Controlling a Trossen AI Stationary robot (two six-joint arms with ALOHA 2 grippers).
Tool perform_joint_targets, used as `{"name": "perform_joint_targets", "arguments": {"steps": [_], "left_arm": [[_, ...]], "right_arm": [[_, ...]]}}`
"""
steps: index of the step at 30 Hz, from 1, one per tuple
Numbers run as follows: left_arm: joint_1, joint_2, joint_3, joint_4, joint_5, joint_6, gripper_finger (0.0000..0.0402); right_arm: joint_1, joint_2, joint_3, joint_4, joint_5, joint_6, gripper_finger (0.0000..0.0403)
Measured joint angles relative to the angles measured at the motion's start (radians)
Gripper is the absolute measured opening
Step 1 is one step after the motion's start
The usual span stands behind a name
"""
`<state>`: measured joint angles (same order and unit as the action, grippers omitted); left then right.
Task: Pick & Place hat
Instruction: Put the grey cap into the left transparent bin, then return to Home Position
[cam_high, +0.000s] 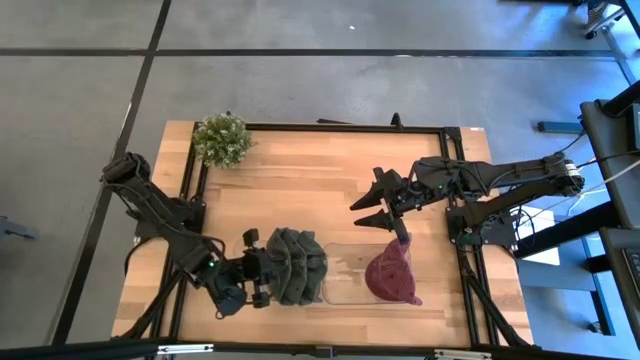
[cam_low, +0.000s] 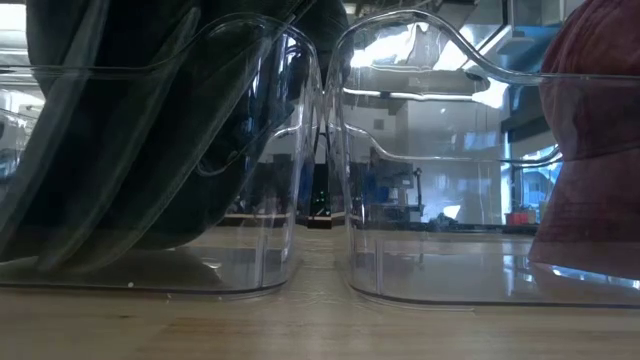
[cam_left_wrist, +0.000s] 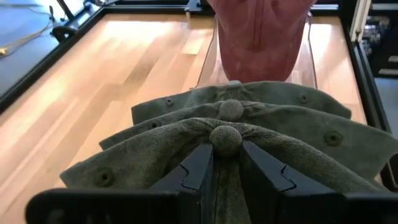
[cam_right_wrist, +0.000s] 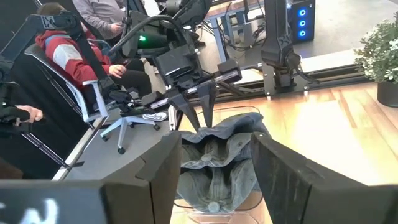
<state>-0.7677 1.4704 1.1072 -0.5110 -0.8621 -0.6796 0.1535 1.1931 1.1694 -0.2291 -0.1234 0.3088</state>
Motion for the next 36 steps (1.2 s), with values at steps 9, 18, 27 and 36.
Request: {"name": "perform_joint_targets", "arguments": {"steps": [9, 18, 27, 36], "left_arm": [[0.0, 0.0, 0.0, 0.0, -0.001, 0.065, 0.0094], [0.02, -0.04, 0.0, -0.001, 0.018, 0.054, 0.0183], [0.021, -0.246, 0.001, -0.023, -0.111, 0.086, 0.0195], [0.033, -0.379, 0.002, -0.043, -0.248, 0.125, 0.0197]], "right_arm": [[0.0, 0.0, -0.001, -0.002, 0.0, -0.002, 0.0193], [0.0, 0.0, -0.001, -0.034, 0.0, -0.004, 0.0193], [-0.016, 0.0, -0.001, -0.093, 0.004, 0.002, 0.0193], [0.043, -0.055, -0.184, 0.112, 0.155, -0.045, 0.0193]]}}
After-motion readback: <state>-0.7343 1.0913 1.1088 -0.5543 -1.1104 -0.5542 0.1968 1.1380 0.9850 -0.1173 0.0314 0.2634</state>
